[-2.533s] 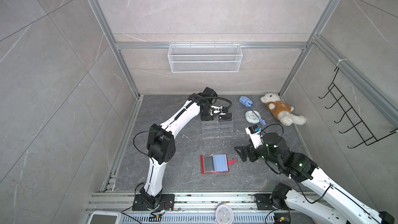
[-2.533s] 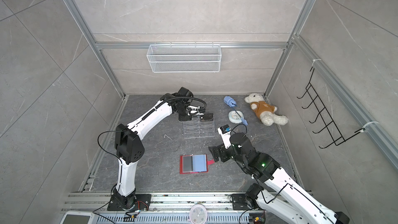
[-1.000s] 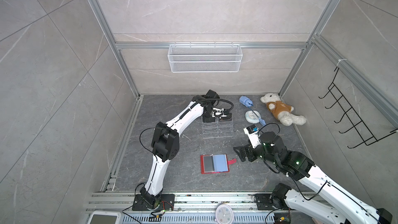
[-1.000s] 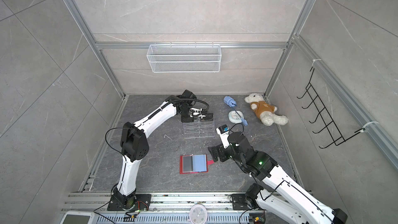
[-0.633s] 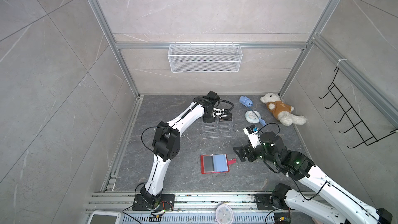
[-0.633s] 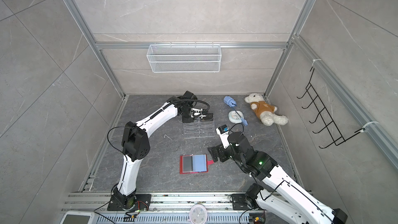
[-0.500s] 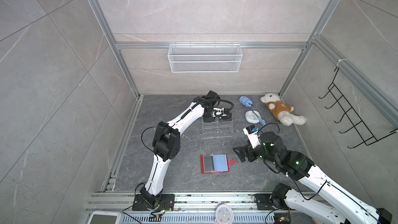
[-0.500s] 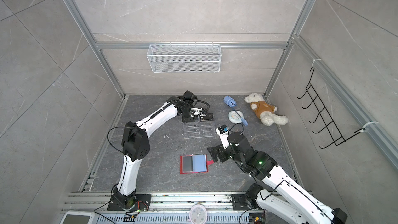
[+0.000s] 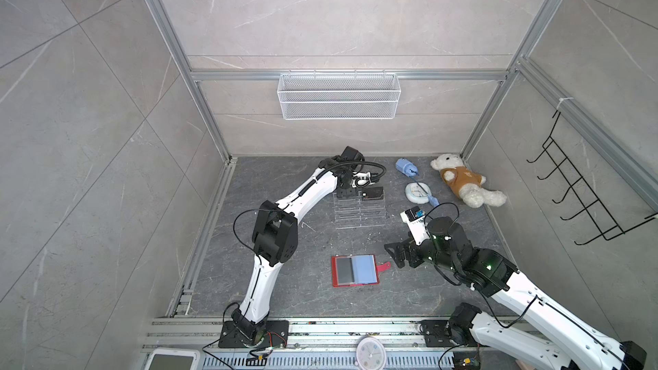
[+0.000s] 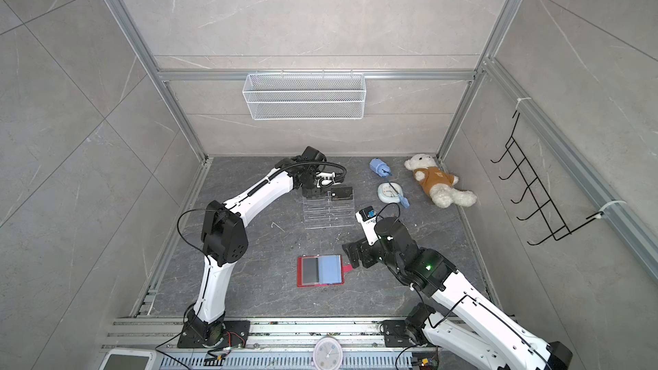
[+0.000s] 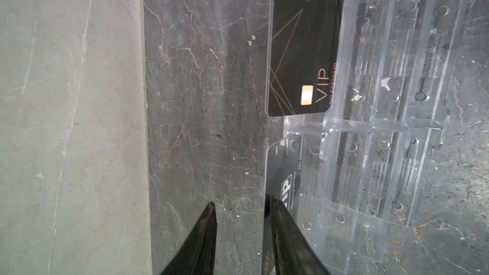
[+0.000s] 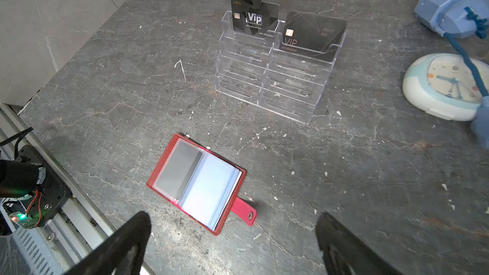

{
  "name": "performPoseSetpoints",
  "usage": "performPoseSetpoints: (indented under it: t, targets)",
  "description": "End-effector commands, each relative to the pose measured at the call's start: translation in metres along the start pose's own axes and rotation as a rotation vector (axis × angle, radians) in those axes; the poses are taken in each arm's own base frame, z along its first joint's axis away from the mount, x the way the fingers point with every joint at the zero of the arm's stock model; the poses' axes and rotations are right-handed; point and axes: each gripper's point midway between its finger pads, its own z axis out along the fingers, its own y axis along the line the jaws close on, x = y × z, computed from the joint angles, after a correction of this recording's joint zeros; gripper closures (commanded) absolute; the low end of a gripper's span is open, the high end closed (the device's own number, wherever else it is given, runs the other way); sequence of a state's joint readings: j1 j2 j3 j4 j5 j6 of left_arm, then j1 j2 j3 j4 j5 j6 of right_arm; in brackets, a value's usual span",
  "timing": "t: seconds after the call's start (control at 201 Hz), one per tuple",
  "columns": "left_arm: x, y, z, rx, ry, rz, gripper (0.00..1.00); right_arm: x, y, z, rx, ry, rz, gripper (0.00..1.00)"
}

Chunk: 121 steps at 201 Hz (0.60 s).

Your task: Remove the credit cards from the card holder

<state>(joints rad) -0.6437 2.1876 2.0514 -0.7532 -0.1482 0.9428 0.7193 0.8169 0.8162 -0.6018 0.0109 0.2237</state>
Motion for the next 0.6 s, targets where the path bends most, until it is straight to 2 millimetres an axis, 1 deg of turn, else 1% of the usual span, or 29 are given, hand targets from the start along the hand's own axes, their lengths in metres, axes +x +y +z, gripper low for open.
performPoseSetpoints:
  t: [0.0,0.075,0.149,0.254,0.294,0.388,0.453,0.508,0.597]
  targets:
    - [-0.009,0.024,-0.017,-0.068,-0.047,-0.050,0.60,-0.002,0.002,0.001,-0.013,-0.005,0.000,0.00]
    - [-0.012,0.031,-0.025,-0.098,-0.066,-0.059,0.59,-0.002,0.004,0.000,-0.023,-0.007,0.000,0.00]
    - [-0.012,0.034,-0.031,-0.112,-0.062,-0.056,0.58,-0.003,0.004,-0.001,-0.023,-0.012,0.001,0.00]
    - [-0.017,0.044,-0.050,-0.156,-0.103,-0.102,0.57,-0.004,0.004,-0.003,-0.026,-0.023,0.002,0.00]
    - [-0.021,0.051,-0.058,-0.193,-0.132,-0.128,0.57,-0.005,0.004,-0.003,-0.026,-0.027,0.003,0.00]
    - [-0.028,0.067,-0.090,-0.273,-0.229,-0.231,0.51,-0.005,0.005,-0.004,-0.028,-0.034,0.009,0.00]
    - [-0.033,0.075,-0.118,-0.315,-0.309,-0.313,0.46,-0.007,0.005,-0.006,-0.029,-0.044,0.017,0.00]
    - [-0.035,0.076,-0.140,-0.334,-0.377,-0.376,0.41,-0.007,0.003,-0.008,-0.024,-0.055,0.027,0.00]
    - [-0.031,0.077,-0.179,-0.373,-0.477,-0.511,0.32,-0.008,0.000,-0.012,-0.008,-0.081,0.039,0.00]
